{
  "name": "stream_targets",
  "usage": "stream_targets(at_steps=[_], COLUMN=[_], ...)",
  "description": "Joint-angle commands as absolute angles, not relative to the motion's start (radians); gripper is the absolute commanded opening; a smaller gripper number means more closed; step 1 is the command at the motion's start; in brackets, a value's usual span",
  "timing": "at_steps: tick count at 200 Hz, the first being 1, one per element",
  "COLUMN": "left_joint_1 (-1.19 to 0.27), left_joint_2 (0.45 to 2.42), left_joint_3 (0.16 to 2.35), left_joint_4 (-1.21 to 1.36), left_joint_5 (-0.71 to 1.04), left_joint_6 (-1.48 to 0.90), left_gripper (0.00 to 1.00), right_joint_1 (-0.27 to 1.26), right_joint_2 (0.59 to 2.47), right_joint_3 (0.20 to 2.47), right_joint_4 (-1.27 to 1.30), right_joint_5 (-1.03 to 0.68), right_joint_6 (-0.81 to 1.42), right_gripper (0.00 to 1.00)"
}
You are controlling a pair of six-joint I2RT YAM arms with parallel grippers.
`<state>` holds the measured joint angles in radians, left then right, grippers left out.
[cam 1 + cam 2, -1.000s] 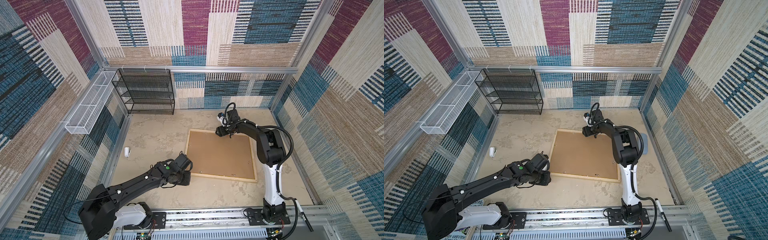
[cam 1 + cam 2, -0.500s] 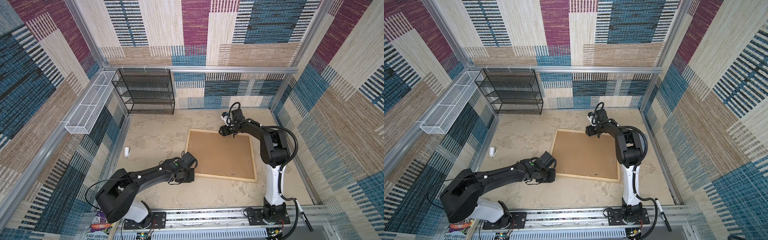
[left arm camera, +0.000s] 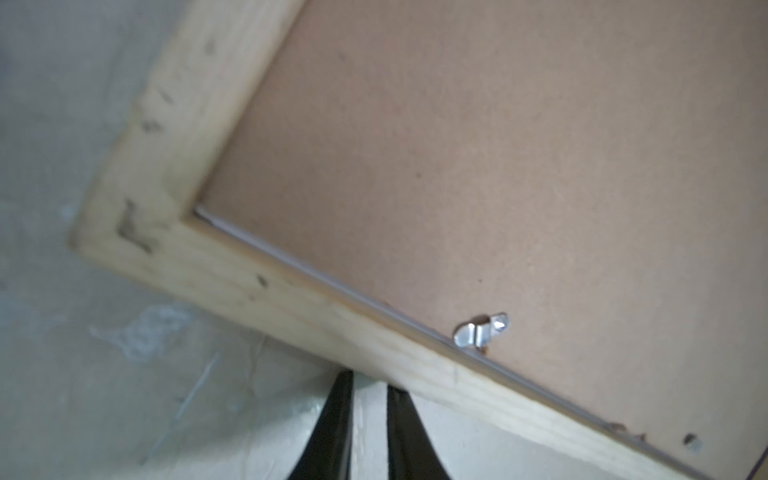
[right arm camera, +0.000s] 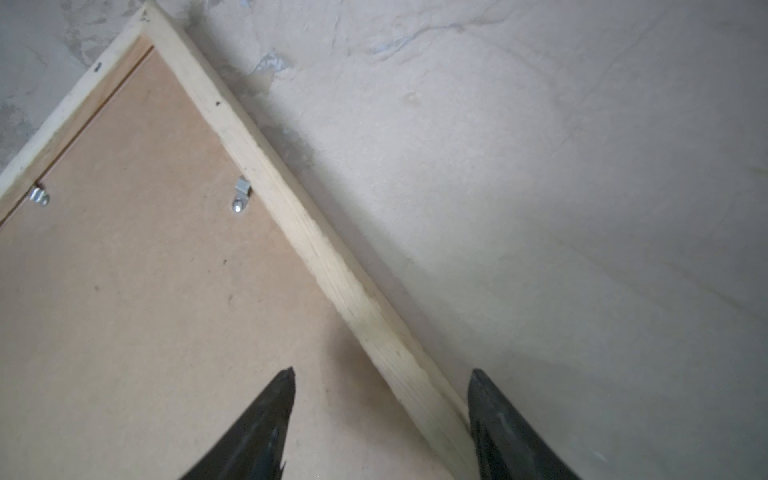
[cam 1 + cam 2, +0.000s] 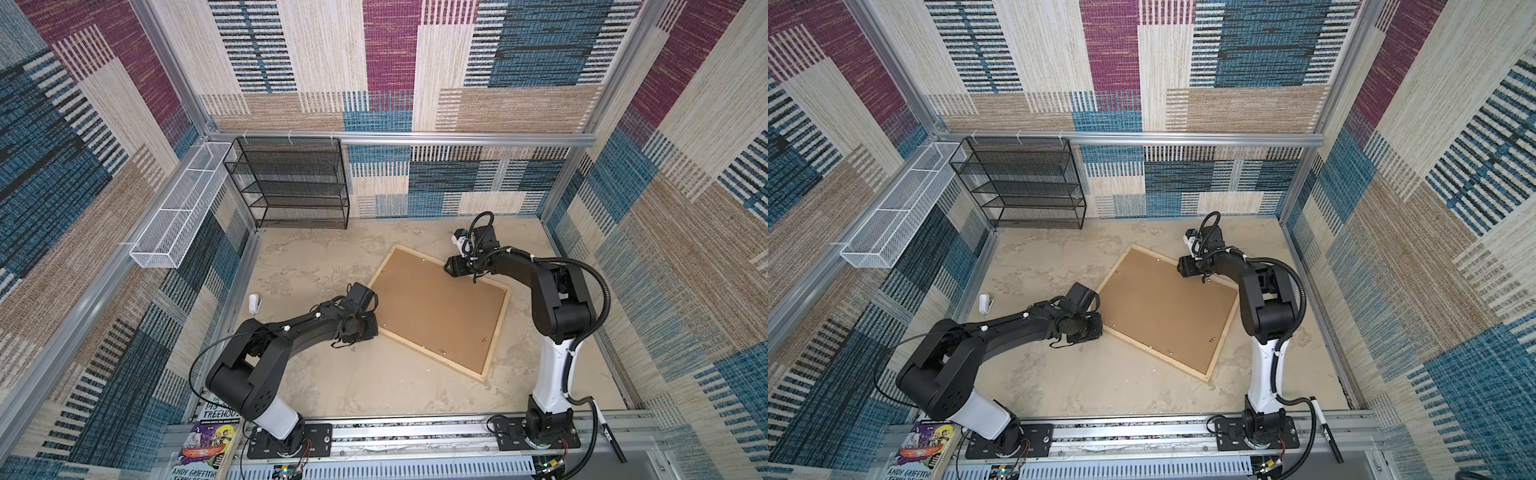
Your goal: Put the photo into the frame
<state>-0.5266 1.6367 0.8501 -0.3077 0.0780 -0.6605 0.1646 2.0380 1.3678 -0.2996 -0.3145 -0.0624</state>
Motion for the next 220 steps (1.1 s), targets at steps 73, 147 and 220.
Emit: stream_targets(at_steps=[73,147,220], left_joint_1=[-0.44,-0.441,-0.479], left_joint_2=[1.927,1.818,1.698], left_joint_3=[1.187,1.135,1.141], left_joint_4=[-0.364,-0.389,-0.43], left_joint_5=[0.067,0.07,0.058], left_joint_6=[-0.469,-0.489,-0.504], left_gripper=[0.21,0.34,0.41], right_joint_1=[0.173,0.173,0.173], right_joint_2=[1.705,1.578,1.568], right_joint_3=[0.869,0.83,0.866], right_joint_4=[-0.167,-0.165,-0.116], right_joint_5=[-0.424,-0.297,-0.333], right_joint_6=[0.288,0.314,0.331], right_gripper=[0.65,0.66,0.67])
